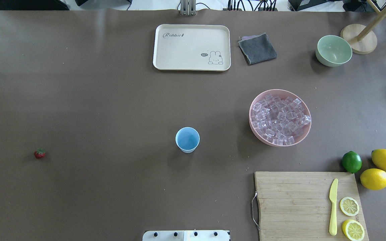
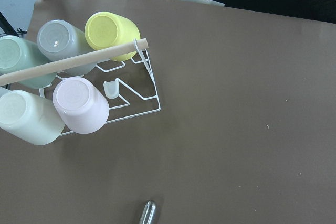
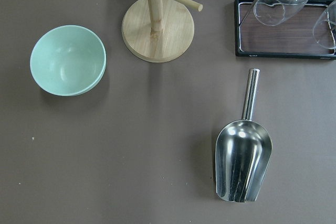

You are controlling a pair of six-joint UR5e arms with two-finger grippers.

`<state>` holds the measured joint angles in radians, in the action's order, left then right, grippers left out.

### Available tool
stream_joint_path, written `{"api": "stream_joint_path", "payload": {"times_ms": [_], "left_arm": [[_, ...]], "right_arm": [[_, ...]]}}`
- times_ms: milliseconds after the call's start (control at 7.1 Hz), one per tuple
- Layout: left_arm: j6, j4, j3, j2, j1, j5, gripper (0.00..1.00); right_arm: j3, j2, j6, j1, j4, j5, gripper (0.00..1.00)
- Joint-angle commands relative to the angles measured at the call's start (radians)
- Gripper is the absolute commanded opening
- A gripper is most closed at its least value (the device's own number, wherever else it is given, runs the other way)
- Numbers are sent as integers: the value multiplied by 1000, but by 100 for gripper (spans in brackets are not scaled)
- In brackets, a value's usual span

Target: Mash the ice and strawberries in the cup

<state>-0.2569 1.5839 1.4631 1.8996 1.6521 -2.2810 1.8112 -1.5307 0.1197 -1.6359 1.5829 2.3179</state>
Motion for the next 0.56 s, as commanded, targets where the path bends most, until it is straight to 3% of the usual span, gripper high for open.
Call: {"api": "stream_joint_path", "payload": {"times_ms": [0, 423], "left_arm": [[1, 10, 2, -2, 0, 0, 98], [1, 144, 3, -63, 0, 0, 98]], "right_arm": [[5, 1, 1, -11, -1, 1, 100], [11, 6, 3, -10, -1, 1, 100]]}}
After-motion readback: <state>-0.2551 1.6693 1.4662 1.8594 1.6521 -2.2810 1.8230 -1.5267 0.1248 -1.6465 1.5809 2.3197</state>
